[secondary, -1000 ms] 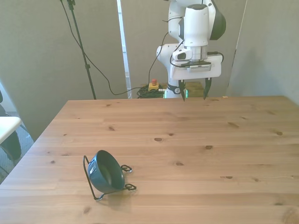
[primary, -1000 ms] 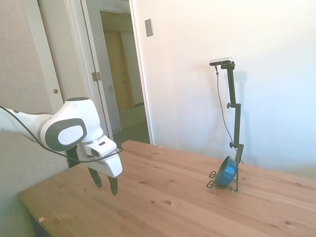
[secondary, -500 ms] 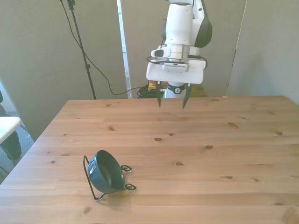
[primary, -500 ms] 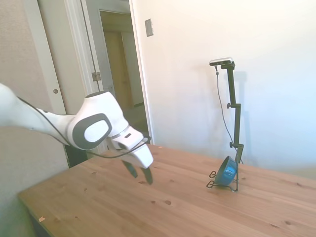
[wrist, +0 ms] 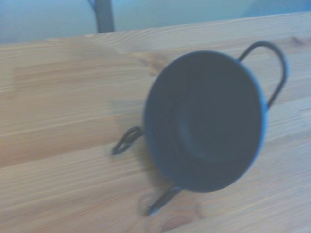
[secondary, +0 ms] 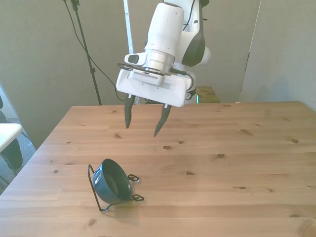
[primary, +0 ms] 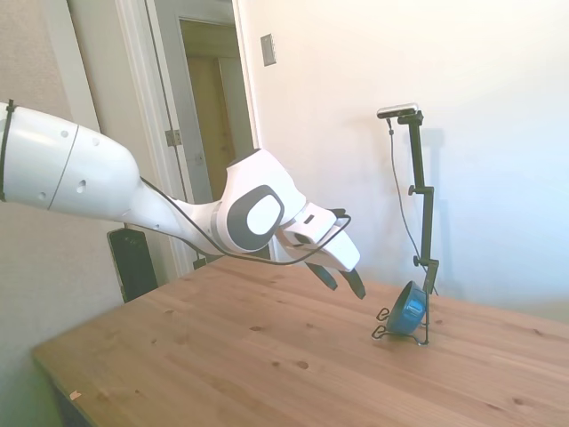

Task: Unload the bowl

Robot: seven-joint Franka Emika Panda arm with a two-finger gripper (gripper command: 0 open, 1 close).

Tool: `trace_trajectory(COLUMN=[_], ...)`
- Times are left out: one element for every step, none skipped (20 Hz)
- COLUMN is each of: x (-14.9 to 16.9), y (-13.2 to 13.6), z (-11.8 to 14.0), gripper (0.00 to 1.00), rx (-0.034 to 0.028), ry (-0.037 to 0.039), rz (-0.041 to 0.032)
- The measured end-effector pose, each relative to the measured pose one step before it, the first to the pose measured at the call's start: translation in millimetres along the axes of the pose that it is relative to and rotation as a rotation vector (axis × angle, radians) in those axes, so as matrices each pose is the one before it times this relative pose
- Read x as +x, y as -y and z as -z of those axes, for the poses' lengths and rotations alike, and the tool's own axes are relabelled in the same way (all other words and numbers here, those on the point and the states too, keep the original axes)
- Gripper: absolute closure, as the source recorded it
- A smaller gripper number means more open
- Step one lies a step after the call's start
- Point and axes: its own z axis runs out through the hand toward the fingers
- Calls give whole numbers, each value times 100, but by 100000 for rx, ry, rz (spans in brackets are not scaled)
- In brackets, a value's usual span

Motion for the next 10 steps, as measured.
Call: trace_trajectory(x=[1036,896,666,546,405,351,357,250,181,226], y=[-179,86,295,333,375,394,388,402,362,292], z=[-604,-561,-622,-760,-836,-895,-930,-929,-829,-669], gripper=[0,0,0,0,0,0,0,0,0,0], rx=[-1305,-737,-510,-784,-955,-821,-782,-822,-859,-813], ry=[-2007,-1569,-1148,-1320,-1208,-929,-1041,-968,-951,-946], rz=[-1542,-1351,-997,-468,-250,-247,-386,-188,-93,-118])
